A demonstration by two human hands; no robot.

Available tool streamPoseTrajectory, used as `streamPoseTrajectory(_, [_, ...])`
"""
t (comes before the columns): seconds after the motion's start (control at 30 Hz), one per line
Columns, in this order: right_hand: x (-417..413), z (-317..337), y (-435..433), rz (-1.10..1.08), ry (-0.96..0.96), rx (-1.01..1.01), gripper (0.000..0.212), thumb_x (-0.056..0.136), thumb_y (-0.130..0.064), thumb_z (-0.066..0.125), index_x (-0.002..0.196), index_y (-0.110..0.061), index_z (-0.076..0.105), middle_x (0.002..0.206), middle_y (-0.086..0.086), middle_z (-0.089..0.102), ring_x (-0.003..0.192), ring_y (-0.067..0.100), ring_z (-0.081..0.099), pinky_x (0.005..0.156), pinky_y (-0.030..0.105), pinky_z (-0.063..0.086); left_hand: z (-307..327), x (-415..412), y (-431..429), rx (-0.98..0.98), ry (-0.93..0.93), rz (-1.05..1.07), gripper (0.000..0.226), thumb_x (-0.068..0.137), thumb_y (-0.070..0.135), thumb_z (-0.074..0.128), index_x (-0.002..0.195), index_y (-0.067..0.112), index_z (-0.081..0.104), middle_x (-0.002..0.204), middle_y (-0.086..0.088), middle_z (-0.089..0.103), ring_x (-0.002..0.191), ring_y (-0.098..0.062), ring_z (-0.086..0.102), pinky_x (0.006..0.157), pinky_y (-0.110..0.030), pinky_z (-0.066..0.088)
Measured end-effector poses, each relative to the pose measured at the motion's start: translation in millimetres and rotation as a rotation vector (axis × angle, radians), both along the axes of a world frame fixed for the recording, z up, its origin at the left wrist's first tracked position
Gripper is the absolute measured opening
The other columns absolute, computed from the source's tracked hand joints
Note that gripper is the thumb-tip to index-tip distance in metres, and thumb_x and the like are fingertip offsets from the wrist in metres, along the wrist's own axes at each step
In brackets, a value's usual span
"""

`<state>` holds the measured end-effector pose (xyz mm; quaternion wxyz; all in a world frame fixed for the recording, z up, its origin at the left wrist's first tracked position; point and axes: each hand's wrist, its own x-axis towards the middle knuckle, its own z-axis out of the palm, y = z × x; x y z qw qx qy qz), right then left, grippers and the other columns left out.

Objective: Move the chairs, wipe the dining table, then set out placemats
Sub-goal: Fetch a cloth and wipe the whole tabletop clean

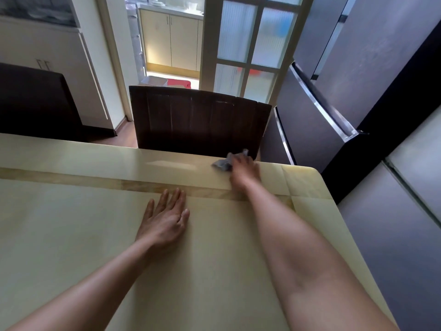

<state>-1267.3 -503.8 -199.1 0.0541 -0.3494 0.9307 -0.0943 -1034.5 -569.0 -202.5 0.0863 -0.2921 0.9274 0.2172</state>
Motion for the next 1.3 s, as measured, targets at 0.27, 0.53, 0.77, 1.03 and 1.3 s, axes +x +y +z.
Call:
streamPoseTrajectory(0.27, [-77, -6, 129, -0.403, 0.013, 0.073, 0.055, 0.094, -0.012, 0.027, 0.148, -0.020, 0.021, 0.159, 0.004, 0.011, 0.143, 0.029, 0.012, 0.117, 0.046, 0.011, -5, -2, 0, -0.016, -0.005, 0.007, 0.056, 0.102, 0.041, 0.011, 0.148, 0.026, -0.016, 0.153, 0.013, -0.024, 0.142, -0.006, -0.024, 0.117, -0.033, -0.014])
streamPoseTrajectory(0.53, [-49, -10, 163, -0.464, 0.023, 0.024, 0.053, 0.095, -0.010, 0.025, 0.147, -0.015, 0.022, 0.157, 0.010, 0.016, 0.141, 0.034, 0.016, 0.116, 0.044, 0.015, -4, -2, 0, -0.007, 0.011, 0.020, 0.056, 0.101, 0.041, 0.011, 0.150, 0.026, -0.012, 0.156, 0.011, -0.020, 0.143, -0.007, -0.022, 0.118, -0.034, -0.013])
streamPoseTrajectory(0.77, [72, -8, 136, -0.149, 0.010, -0.018, 0.056, 0.095, -0.008, 0.028, 0.149, -0.020, 0.019, 0.158, 0.002, 0.013, 0.146, 0.026, 0.005, 0.118, 0.040, 0.005, 7, -1, 3, 0.087, 0.052, 0.040, 0.055, 0.102, 0.037, 0.017, 0.152, 0.023, -0.004, 0.159, 0.006, -0.012, 0.146, -0.011, -0.015, 0.118, -0.037, -0.011])
streamPoseTrajectory(1.03, [154, -3, 153, 0.098, -0.104, 0.021, 0.065, 0.093, -0.005, 0.033, 0.151, -0.026, 0.013, 0.160, -0.006, 0.004, 0.147, 0.022, -0.002, 0.117, 0.039, -0.005, 10, 40, 113, 0.036, 0.070, -0.101, 0.056, 0.102, 0.038, 0.016, 0.150, 0.025, -0.011, 0.158, 0.010, -0.017, 0.140, -0.004, -0.022, 0.116, -0.033, -0.015])
streamPoseTrajectory(1.3, [88, 3, 266, -0.348, -0.052, 0.041, 0.065, 0.092, -0.004, 0.029, 0.151, -0.023, 0.011, 0.160, -0.001, 0.002, 0.146, 0.025, 0.002, 0.118, 0.038, 0.008, 6, 46, 130, -0.028, -0.025, -0.146, 0.055, 0.103, 0.036, 0.015, 0.151, 0.023, -0.009, 0.159, 0.008, -0.013, 0.146, -0.011, -0.017, 0.117, -0.035, -0.012])
